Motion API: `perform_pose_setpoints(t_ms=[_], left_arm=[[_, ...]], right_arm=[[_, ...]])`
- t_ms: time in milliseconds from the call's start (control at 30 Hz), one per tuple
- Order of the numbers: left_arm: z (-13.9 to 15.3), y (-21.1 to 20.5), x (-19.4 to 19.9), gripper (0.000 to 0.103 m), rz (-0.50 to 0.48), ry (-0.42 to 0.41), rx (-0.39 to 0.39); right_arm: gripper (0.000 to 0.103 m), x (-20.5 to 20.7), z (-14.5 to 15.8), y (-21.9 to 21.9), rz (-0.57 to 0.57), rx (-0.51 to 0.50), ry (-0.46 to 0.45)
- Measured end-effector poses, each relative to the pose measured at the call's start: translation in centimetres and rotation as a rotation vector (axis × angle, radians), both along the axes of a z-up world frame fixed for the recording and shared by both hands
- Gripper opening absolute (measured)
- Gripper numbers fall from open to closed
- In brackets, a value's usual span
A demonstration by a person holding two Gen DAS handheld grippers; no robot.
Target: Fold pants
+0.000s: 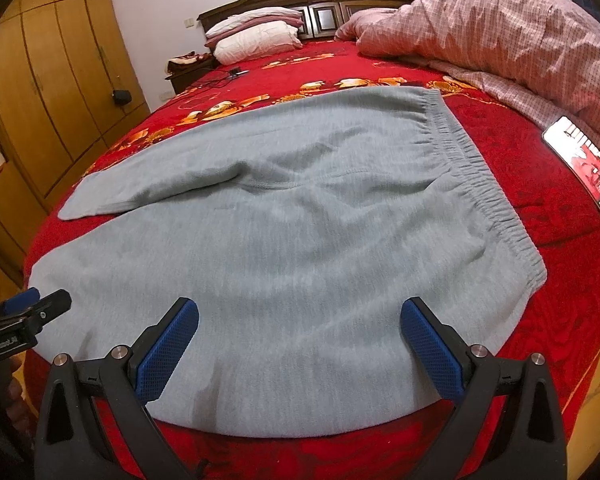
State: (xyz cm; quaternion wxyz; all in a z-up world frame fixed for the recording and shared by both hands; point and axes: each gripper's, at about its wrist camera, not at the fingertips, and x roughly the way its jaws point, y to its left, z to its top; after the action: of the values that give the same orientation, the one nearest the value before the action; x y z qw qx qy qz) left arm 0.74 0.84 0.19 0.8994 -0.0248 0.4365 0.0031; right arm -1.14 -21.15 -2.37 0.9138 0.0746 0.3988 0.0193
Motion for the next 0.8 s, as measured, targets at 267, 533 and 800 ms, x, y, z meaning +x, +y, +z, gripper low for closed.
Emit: perform_pose_setpoints(t_ms=[267,533,800], left_arm=[[0.6,0.6,1.4,0.103,-0.030,0.011,0.013],[1.6,0.9,3.4,0.103,-0.051,0.029,0.033],[2.9,1.7,6.6,0.103,-0.065,0.045,-0.017]], right_arm=[[0.103,1.3,0.9,-0.9,-0.013,-0.007,0.041],[0.103,3.4,2.2,-1.4,0.013,-0.014,0.072],[0.103,6.0,3.8,-2.1,0.039,0.010,0.075]])
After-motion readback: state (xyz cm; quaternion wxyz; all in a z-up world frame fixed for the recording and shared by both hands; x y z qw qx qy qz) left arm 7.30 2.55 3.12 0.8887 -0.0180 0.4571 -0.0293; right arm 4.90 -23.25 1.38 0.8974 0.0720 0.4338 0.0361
